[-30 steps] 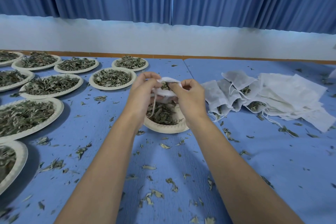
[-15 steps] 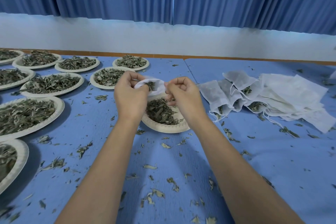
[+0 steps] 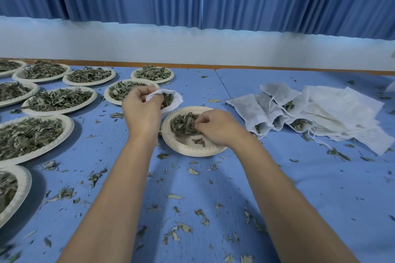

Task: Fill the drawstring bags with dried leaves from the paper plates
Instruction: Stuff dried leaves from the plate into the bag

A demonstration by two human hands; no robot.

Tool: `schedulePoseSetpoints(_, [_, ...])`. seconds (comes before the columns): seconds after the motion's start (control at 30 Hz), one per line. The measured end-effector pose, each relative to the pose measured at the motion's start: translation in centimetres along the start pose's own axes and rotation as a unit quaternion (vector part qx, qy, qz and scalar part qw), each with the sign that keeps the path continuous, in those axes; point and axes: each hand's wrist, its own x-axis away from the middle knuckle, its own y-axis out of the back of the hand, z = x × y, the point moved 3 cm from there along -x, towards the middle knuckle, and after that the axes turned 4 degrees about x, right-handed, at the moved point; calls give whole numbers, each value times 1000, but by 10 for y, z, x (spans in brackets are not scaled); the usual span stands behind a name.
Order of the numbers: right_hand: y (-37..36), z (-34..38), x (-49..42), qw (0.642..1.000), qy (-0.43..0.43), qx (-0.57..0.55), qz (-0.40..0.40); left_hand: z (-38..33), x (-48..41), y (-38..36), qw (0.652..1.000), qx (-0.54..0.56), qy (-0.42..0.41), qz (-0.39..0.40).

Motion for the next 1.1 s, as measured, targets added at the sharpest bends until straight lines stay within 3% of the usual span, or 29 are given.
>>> schedulePoseSetpoints(0.2, [9, -10, -3, 988, -24, -76, -130, -11, -1, 1, 1000, -5, -19, 2])
schedulePoseSetpoints(0.5, [-27, 1, -8, 994, -7, 97, -41, -11, 2, -3, 999, 6, 6, 37])
schedulePoseSetpoints(0.7, [-18, 2, -7, 985, 8, 53, -163, -8, 3, -2, 999, 25, 29, 22])
schedulePoseSetpoints(0.9, [-40, 10, -21, 994, 75, 80, -26, -8, 5, -3, 998, 52, 35, 11])
schedulePoseSetpoints(1.1, [-37, 16, -18, 984, 142, 110, 5, -5, 5, -2, 997, 64, 51, 1])
